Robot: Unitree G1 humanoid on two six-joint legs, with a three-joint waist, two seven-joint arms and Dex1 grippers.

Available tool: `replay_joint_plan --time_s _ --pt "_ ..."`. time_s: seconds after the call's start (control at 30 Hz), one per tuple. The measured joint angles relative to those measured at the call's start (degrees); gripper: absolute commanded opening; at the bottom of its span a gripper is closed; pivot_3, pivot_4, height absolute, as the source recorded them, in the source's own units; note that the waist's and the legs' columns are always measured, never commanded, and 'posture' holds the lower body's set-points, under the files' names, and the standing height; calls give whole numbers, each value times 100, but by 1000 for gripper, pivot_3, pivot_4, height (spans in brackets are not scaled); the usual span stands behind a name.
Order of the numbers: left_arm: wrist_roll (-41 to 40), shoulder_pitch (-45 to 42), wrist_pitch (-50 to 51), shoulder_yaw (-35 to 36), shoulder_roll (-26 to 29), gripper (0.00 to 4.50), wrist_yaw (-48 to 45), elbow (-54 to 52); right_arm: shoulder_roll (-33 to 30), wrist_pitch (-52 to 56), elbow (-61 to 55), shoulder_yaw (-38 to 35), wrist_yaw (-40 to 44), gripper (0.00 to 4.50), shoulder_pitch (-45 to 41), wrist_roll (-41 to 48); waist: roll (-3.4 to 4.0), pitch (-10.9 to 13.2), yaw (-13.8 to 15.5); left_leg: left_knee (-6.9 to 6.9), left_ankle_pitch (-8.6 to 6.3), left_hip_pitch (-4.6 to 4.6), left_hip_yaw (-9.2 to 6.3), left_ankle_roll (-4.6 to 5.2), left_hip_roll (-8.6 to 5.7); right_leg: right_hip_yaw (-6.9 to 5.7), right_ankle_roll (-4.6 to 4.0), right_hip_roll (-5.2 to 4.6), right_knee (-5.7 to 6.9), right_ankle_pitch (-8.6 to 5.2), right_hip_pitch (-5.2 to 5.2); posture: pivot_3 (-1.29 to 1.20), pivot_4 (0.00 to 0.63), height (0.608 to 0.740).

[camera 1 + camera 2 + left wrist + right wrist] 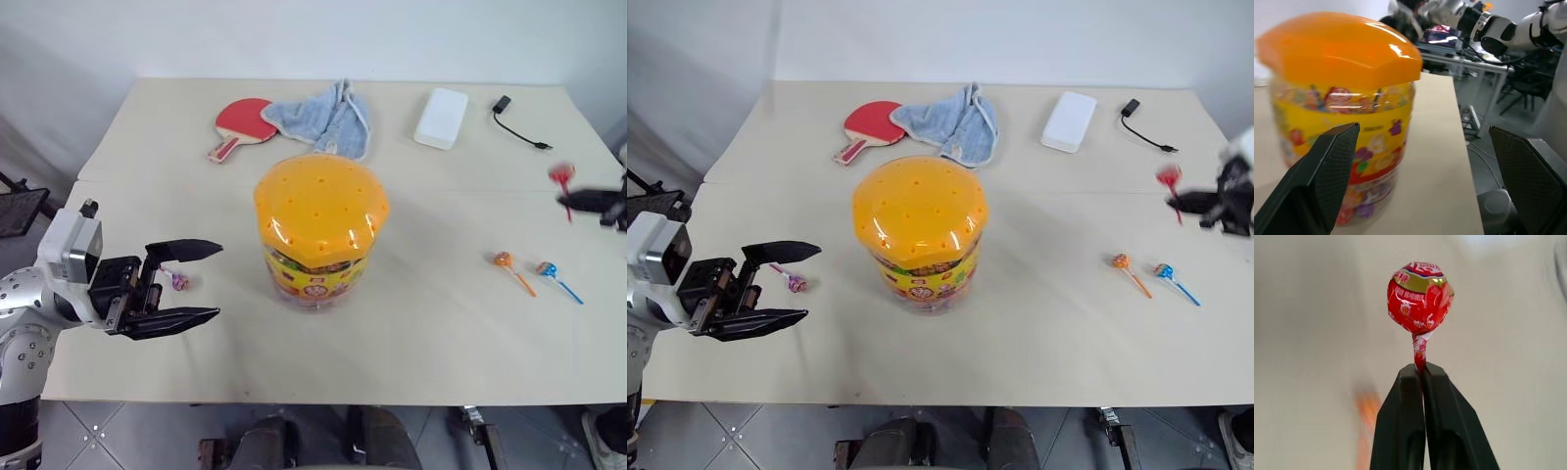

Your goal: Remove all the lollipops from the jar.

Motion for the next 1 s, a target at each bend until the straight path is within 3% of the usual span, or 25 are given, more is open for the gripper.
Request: replay_joint_plan --time_s 0.23,0.37,0.8,1.0 --pt "41 2 -18 -68 -2 4500 -48 -1 265 -1009 1169 227 -939 47 473 -984 25 -3 -45 2 2 3 1 -5 2 19 -6 -2 11 -3 -5 0 150 740" --pt "49 16 -18 -68 -1 4500 -59 -2 535 -1282 1512 292 -1016 47 506 -1160 26 -3 -35 6 2 0 -2 -4 1 23 -5 -1 9 -3 -4 0 150 740" --pt "430 265 -37 13 315 4500 15 172 589 -1610 1547 -214 -545 4464 756 -1033 26 -3 -22 9 2 -6 -25 -4 1 27 -6 -2 0 -4 7 0 150 740" --pt "1181 603 -562 161 310 4500 297 447 586 -2813 705 -1592 1025 4490 1290 335 43 4 -30 4 2 -2 -23 -4 2 19 -6 2 -2 -3 6 0 150 740"
